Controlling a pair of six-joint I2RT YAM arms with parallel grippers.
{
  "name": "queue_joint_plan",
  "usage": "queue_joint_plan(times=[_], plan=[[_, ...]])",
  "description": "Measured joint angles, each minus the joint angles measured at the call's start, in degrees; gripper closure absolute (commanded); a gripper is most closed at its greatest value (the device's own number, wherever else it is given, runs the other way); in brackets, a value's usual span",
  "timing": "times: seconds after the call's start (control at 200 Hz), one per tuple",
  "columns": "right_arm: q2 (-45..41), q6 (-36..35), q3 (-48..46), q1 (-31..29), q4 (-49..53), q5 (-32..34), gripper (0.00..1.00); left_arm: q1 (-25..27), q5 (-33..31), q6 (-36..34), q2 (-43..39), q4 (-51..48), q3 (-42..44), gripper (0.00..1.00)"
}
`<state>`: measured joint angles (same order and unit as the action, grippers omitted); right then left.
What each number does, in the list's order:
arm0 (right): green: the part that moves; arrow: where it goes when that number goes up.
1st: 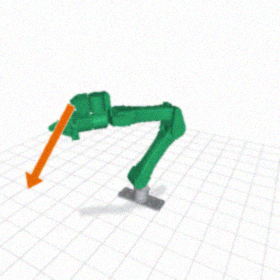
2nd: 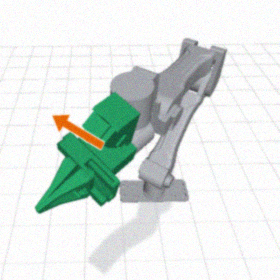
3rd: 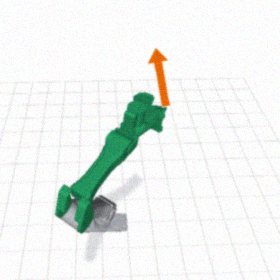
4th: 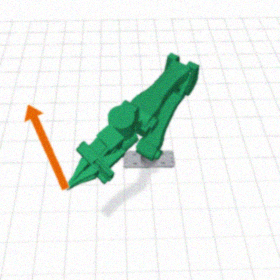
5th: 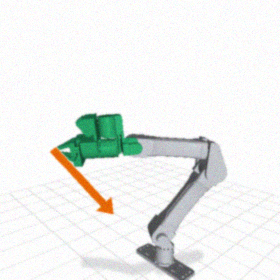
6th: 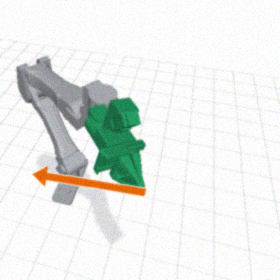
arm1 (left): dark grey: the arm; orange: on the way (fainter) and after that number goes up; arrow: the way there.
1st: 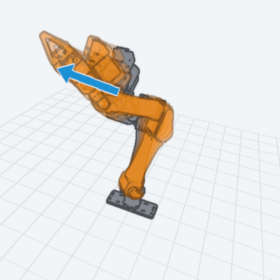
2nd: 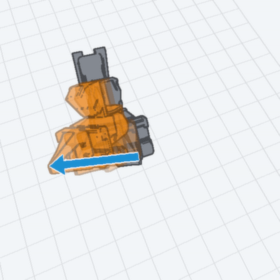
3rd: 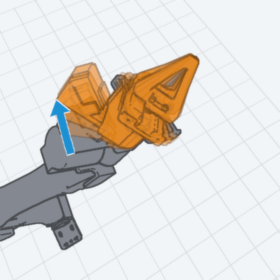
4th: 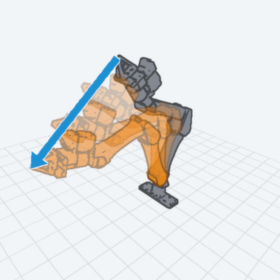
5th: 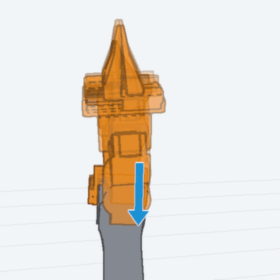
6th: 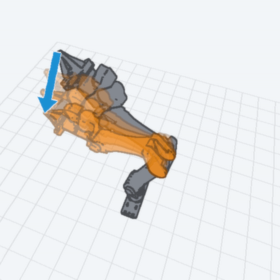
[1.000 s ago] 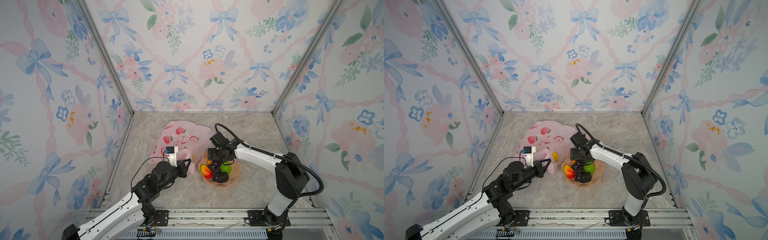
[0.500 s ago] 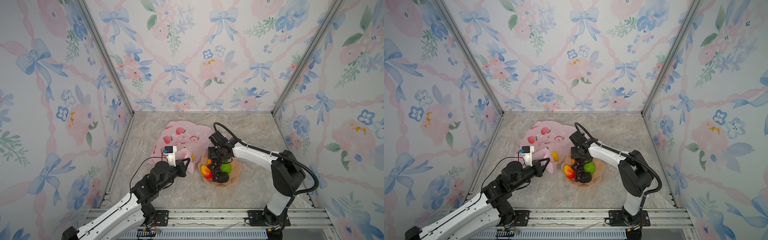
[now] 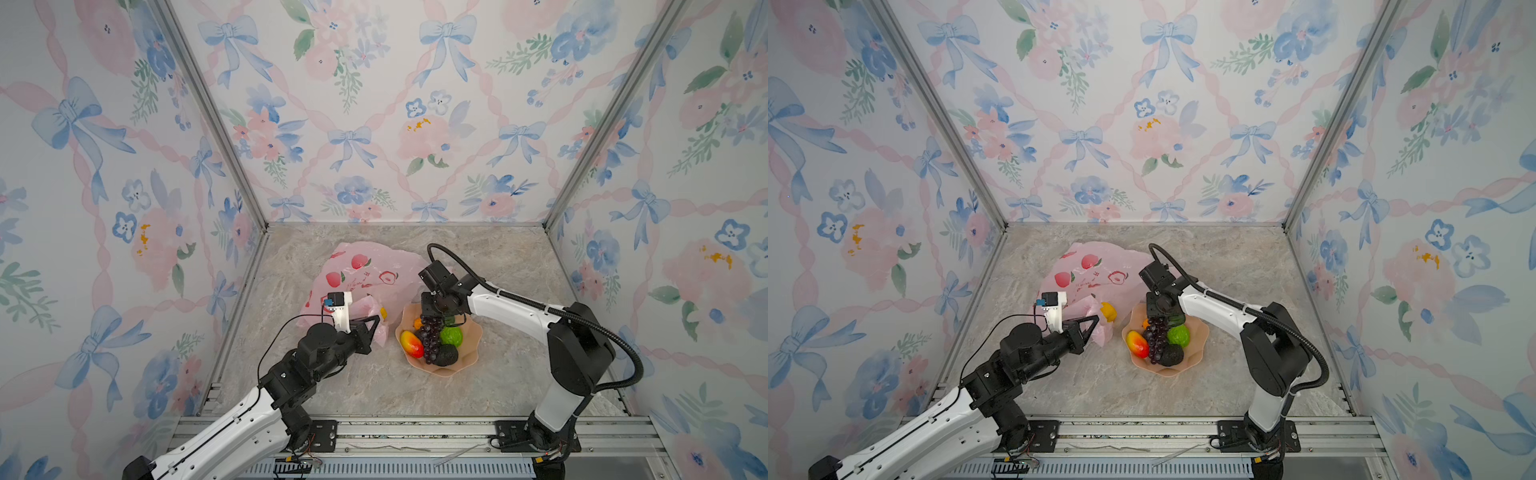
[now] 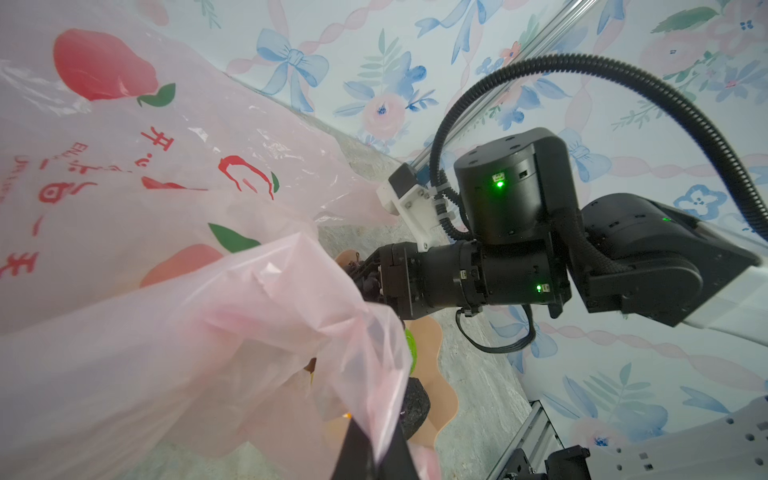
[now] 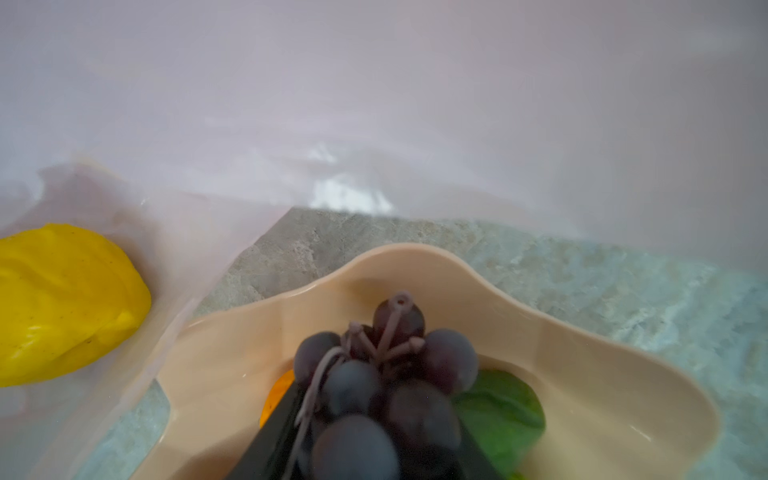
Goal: Place the fruits into the plastic bag
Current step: 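Close the right gripper on the grape bunch stem and lift it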
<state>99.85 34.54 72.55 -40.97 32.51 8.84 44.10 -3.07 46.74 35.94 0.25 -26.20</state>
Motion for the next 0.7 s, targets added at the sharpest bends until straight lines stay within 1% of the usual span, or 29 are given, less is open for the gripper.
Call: queue_joint_plan(times=[0.205,0.46,0.7], plan=[[-6.7,-0.7,-3.9,-0.1,-2.4,0.2,0.63,0.0,0.0,0.0,0.0,-0.2,0.0,1.00],[-14.4,-2.2,-8.7,-0.7,-6.5,1.6,0.65,0.0,0.0,0.0,0.0,-0.2,0.0,1.00],[-21.0,-4.0,-15.2,-0.9,-11.1,1.7,0.65,0.0,0.0,0.0,0.0,-0.2,0.0,1.00]])
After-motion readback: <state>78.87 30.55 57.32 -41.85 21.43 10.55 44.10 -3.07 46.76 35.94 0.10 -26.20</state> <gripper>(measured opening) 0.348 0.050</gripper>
